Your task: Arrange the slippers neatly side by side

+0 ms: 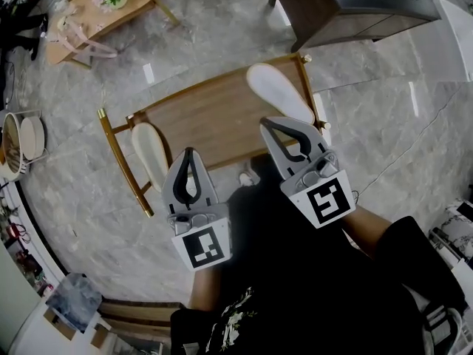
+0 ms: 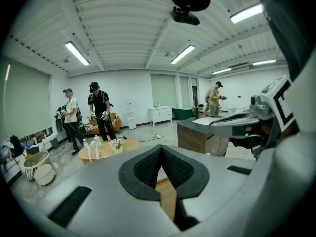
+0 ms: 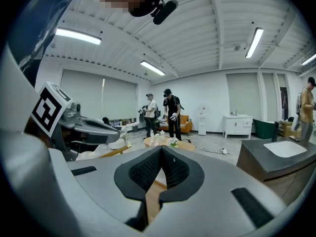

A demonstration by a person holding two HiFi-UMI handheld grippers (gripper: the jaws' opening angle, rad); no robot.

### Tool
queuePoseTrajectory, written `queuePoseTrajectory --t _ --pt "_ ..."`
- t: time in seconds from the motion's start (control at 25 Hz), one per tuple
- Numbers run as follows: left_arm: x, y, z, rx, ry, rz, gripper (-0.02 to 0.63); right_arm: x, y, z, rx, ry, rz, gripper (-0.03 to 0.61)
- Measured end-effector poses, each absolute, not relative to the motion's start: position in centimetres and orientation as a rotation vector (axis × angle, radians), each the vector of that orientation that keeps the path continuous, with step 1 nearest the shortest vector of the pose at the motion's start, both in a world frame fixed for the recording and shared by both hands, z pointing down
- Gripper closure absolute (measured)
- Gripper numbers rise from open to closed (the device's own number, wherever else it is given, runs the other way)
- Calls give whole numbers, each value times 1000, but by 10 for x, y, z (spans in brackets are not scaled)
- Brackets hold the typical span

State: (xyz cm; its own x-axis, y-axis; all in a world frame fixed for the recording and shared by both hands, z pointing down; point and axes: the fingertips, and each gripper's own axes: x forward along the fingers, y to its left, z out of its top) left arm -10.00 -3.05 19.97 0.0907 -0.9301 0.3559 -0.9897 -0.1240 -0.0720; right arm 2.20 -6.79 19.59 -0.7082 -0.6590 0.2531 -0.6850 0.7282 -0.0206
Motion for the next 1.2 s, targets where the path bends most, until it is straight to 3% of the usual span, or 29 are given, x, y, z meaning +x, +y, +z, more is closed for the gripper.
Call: queuePoseTrajectory --t 1.2 --pt "-102 -70 309 2030 -1721 620 612 5 -106 300 987 -2563 323 588"
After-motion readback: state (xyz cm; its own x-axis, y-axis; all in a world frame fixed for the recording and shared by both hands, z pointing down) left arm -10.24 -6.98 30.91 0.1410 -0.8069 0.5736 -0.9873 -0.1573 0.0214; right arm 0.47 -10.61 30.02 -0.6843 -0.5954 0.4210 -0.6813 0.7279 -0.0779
